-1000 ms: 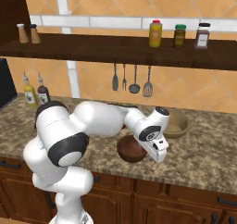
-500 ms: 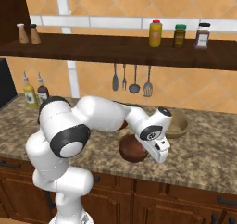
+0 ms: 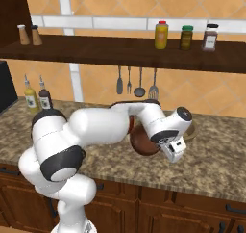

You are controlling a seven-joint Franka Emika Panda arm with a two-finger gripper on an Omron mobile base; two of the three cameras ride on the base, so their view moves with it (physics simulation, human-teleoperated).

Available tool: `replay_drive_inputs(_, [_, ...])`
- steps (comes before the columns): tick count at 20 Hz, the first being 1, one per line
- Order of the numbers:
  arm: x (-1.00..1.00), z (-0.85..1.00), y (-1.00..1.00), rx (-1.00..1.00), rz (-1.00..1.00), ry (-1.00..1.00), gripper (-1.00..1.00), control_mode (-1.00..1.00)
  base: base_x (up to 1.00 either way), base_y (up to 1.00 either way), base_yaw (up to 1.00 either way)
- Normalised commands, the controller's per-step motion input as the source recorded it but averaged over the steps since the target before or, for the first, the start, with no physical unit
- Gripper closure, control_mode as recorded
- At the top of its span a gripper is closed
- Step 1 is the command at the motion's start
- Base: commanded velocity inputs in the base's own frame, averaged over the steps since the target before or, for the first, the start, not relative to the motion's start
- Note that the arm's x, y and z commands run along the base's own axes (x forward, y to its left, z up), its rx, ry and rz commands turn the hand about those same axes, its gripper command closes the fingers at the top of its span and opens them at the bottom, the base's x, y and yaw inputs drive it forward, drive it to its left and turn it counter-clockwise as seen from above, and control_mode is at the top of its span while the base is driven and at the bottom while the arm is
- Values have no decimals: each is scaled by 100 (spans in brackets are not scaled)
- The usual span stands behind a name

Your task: Pick up the bowls on the counter and stack them on top of one another in the open cabinet. Place the smaller bowl on top of the larger bowl.

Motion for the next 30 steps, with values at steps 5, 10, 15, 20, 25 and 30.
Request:
replay_drive_inputs(5, [28,74,-57,5,-31,-9,100,-100,0,0,0])
replay_drive_inputs(10, [66,14,-68,0,-33,0,100,-100,0,0,0])
replay_drive_inputs(15, [77,0,-36,0,-15,2,100,-100,0,0,0])
replay_drive_inputs(20, [60,-6,-12,0,0,9,100,-100,0,0,0])
replay_drive_inputs(25, [61,-18,-16,0,0,11,100,-100,0,0,0])
replay_drive_inputs(30, [64,-29,-31,0,0,8,100,-100,0,0,0])
